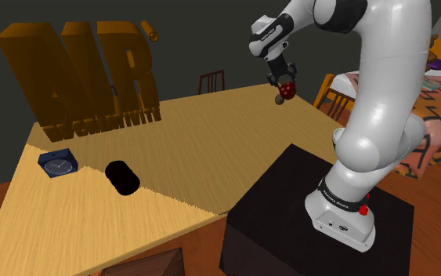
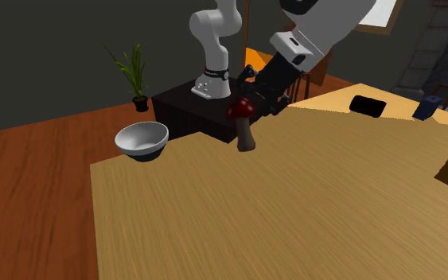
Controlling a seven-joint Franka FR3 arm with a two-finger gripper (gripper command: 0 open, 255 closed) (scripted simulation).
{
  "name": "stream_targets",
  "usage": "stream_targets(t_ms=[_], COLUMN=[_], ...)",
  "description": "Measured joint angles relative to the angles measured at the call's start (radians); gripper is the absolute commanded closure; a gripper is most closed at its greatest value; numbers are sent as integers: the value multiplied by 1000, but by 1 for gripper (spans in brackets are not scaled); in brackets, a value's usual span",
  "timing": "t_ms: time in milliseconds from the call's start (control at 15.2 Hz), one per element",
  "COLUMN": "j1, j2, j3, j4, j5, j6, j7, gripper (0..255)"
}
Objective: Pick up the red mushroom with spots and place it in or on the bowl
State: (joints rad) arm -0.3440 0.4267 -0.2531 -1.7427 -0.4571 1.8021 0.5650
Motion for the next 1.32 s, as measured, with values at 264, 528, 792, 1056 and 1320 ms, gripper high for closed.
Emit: stream_targets(t_ms=[264,528,792,1056,1320], j1=[-31,-63,-101,-142,-190], j2=[-84,-178,-267,-355,-407], j3=[-31,-66,-108,-153,-201], j4=[-122,-245,-361,-457,-513], j5=[-40,-89,-148,-211,-268], j6=[62,116,175,219,264], j7=[-24,-50,-77,-113,-159], gripper=[255,255,255,255,255])
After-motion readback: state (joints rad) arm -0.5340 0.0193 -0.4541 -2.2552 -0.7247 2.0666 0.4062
